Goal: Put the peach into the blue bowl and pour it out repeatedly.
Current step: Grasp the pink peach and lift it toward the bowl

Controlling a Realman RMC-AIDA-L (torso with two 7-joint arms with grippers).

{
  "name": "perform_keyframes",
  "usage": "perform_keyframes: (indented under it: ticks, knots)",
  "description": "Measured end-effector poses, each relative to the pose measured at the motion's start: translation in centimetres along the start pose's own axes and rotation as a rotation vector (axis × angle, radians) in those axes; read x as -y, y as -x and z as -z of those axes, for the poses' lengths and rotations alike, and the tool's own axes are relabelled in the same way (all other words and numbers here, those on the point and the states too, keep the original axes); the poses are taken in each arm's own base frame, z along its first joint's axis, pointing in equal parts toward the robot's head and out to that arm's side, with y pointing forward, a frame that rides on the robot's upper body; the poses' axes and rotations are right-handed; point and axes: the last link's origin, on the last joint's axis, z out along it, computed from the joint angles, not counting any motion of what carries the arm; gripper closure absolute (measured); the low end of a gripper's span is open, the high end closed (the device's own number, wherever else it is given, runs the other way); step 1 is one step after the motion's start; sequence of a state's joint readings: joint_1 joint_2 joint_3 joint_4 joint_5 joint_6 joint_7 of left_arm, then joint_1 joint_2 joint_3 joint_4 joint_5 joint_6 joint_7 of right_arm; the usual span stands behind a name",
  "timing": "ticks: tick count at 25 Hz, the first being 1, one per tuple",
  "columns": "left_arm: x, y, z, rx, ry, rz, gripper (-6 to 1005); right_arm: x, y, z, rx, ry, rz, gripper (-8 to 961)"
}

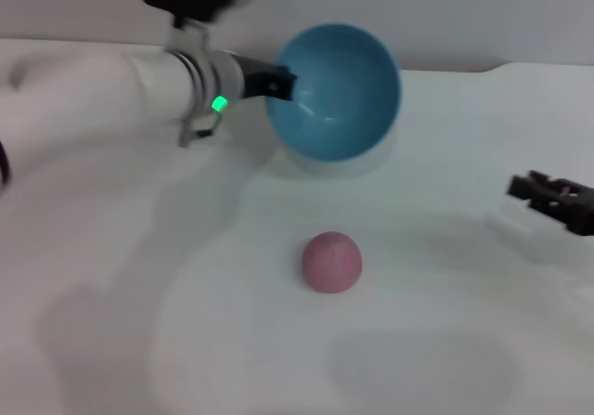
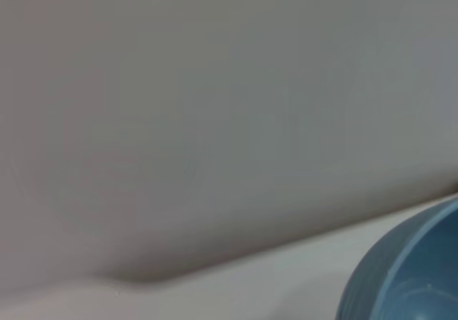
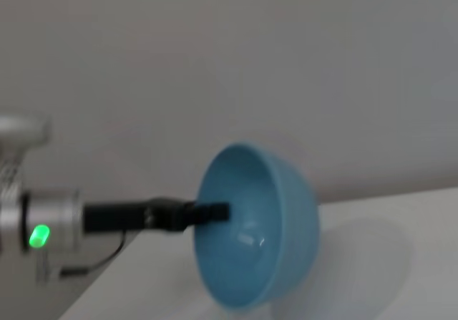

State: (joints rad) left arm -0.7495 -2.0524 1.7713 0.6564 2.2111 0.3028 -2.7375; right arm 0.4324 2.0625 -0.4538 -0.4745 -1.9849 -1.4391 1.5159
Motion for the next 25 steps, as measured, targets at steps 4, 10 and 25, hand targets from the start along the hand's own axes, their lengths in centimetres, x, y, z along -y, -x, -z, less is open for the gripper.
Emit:
perform_keyframes:
  ticks: [4, 10, 25]
  knots:
    - [3.1, -0.5, 1.8, 0.104, 0.067, 0.183, 1001, -0.9, -0.1, -2.5, -0.096, 0.054, 0.052, 478]
    - [7.1, 0.0, 5.8, 0.174, 0.156, 0.334, 1001, -2.5, -0.1, -6.9, -0.264, 0.111, 0.176, 467]
    - [9.3, 3.7, 9.5, 0.359, 0.095, 0.377, 1000, -6.1, 0.5, -14.6, -0.499, 0.184, 0.397, 333]
